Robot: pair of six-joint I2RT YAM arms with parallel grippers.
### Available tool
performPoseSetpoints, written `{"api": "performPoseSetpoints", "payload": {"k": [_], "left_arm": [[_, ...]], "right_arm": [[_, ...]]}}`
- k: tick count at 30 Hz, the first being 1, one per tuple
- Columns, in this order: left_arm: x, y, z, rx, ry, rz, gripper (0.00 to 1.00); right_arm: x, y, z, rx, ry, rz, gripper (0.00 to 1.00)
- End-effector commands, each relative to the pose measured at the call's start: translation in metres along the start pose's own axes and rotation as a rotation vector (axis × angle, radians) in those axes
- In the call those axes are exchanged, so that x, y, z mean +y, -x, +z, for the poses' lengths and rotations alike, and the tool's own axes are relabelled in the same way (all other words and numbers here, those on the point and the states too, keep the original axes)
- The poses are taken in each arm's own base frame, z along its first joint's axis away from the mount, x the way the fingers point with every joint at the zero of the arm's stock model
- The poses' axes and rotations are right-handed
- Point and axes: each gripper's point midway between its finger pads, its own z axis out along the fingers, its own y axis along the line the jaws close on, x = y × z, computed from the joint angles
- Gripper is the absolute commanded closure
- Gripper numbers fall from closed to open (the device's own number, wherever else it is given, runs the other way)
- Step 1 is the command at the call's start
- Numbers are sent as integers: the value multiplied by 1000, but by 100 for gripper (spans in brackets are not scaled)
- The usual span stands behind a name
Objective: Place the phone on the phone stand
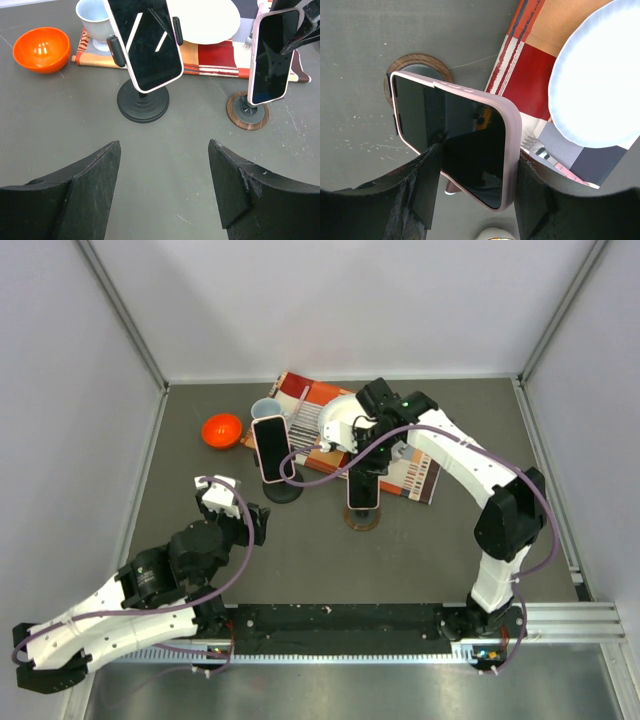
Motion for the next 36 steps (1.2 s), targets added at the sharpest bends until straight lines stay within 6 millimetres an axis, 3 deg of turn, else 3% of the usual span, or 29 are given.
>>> {"api": "performPoseSetpoints", "payload": {"k": [1, 14, 15, 20, 21, 22, 23, 30, 34, 35, 36], "left_arm": [[0, 3, 2, -11, 14, -5, 24], [0, 1, 3, -4, 15, -2, 24], [0, 2, 3, -5, 14, -3, 24], [0, 2, 3, -4, 18, 0, 25], [0, 1, 4, -1, 19, 3, 25], [0, 1, 4, 0, 21, 4, 25], [0, 1, 4, 0, 19, 4, 25], [1, 1, 5, 1, 32, 8, 25], [2, 0, 5, 1, 39, 11, 25], [1, 1, 6, 0, 37, 12, 24], [1, -1, 7, 6, 39, 17, 24]], "right_arm": [[-4, 0, 4, -18, 10, 18, 44], [-13, 5, 1, -36, -29, 55, 34], [-15, 6, 0, -36, -39, 61, 22], [-19, 10, -7, -55, -66, 66, 18], [-20, 12, -10, -57, -79, 70, 15], [-22, 13, -12, -62, -92, 71, 3], [-23, 14, -14, -64, -100, 74, 1], [-34, 25, -48, -115, -223, 115, 1], [-45, 31, -82, -175, -374, 187, 1], [-49, 37, -103, -220, -442, 194, 1], [-45, 34, -105, -236, -461, 244, 1]]}}
